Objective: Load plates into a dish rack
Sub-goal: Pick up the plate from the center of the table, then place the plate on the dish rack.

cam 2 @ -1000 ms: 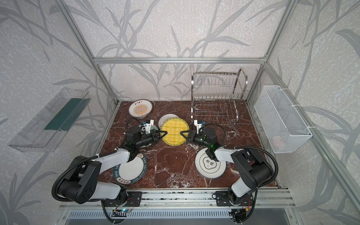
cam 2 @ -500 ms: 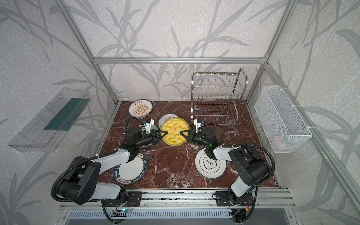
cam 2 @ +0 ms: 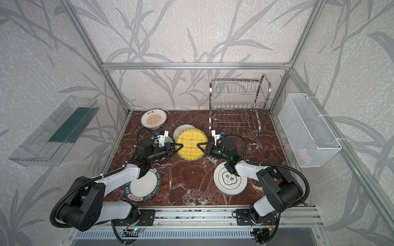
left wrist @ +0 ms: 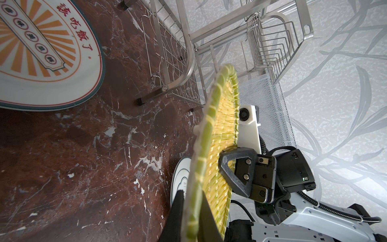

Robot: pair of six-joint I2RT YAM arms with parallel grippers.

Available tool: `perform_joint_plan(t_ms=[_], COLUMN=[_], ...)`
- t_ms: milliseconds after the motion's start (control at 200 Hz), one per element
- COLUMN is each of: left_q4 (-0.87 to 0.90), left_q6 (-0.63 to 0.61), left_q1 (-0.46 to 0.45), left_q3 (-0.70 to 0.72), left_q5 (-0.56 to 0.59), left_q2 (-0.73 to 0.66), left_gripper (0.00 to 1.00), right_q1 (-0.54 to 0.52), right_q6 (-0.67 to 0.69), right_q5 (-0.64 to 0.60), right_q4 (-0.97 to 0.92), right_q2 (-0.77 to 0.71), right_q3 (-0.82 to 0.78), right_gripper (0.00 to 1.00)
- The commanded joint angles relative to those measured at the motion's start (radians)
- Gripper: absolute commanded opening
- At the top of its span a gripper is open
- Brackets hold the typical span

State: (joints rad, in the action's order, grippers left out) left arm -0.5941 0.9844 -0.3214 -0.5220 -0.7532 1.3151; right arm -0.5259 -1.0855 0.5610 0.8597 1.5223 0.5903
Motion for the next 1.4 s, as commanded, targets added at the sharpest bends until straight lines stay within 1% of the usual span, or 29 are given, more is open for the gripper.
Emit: perform_joint_plan(t_ms=[0,55,105,135,200,275,330,445,530,615,715,800,895,975,1045,1255,1395], left_q4=[0.077,0.102,0.128,0.148,0.190,0.242,0.279,0.336,0.376,0.462,0.579,0.678,0.738,0.784,0.819,0.844,0.834], left_q6=[-0.042,-0.054,-0.065,-0.074,-0.095,-0.124,-0.141,-0.171,-0.198,-0.239,-0.302,-0.354,-0.390,-0.416,-0.439,-0.460,-0.458], left_q1=[-0.004,-0.003,-0.004,-0.004,-0.004,-0.004,-0.004,-0.002,0.002,0.007,0.008,0.008,0.008,0.008,0.007,0.007,0.004], left_q3=[-0.032,-0.037,-0.042,-0.045,-0.052,-0.061,-0.069,-0.079,-0.084,-0.106,-0.143,-0.177,-0.188,-0.197,-0.207,-0.204,-0.195], left_q5=[0.012,0.016,0.020,0.024,0.036,0.048,0.059,0.085,0.118,0.153,0.203,0.287,0.397,0.467,0.505,0.532,0.574], left_q2=[-0.036,-0.043,-0.052,-0.060,-0.077,-0.099,-0.112,-0.146,-0.180,-0.209,-0.229,-0.254,-0.301,-0.336,-0.352,-0.362,-0.384], left_gripper=[0.18,0.23,0.31,0.34,0.41,0.48,0.50,0.52,0.52,0.52,0.52,0.50,0.50,0.50,0.50,0.50,0.49], right_q1=[0.000,-0.001,-0.001,-0.001,-0.001,-0.001,-0.002,0.000,0.003,0.012,0.030,0.054,0.084,0.115,0.149,0.265,0.373], right_q6=[0.045,0.046,0.051,0.055,0.068,0.103,0.132,0.191,0.226,0.249,0.263,0.277,0.301,0.336,0.367,0.439,0.440], right_q5=[0.014,0.017,0.014,0.010,-0.009,-0.029,-0.044,-0.065,-0.057,-0.058,-0.053,-0.054,-0.050,-0.037,-0.026,0.051,0.224], right_q4=[0.061,0.054,0.045,0.038,-0.010,-0.070,-0.107,-0.260,-0.310,-0.363,-0.373,-0.394,-0.429,-0.489,-0.545,-0.684,-0.719], right_q2=[-0.022,-0.023,-0.027,-0.032,-0.050,-0.081,-0.106,-0.169,-0.208,-0.242,-0.270,-0.298,-0.339,-0.377,-0.413,-0.496,-0.495], right_q3=[0.008,0.013,0.011,0.010,0.014,0.015,0.016,0.036,0.043,0.047,0.040,0.042,0.054,0.083,0.116,0.236,0.327], right_gripper=[0.00,0.00,0.00,0.00,0.00,0.00,0.00,0.00,0.00,0.00,0.00,0.00,0.00,0.00,0.00,0.00,0.00])
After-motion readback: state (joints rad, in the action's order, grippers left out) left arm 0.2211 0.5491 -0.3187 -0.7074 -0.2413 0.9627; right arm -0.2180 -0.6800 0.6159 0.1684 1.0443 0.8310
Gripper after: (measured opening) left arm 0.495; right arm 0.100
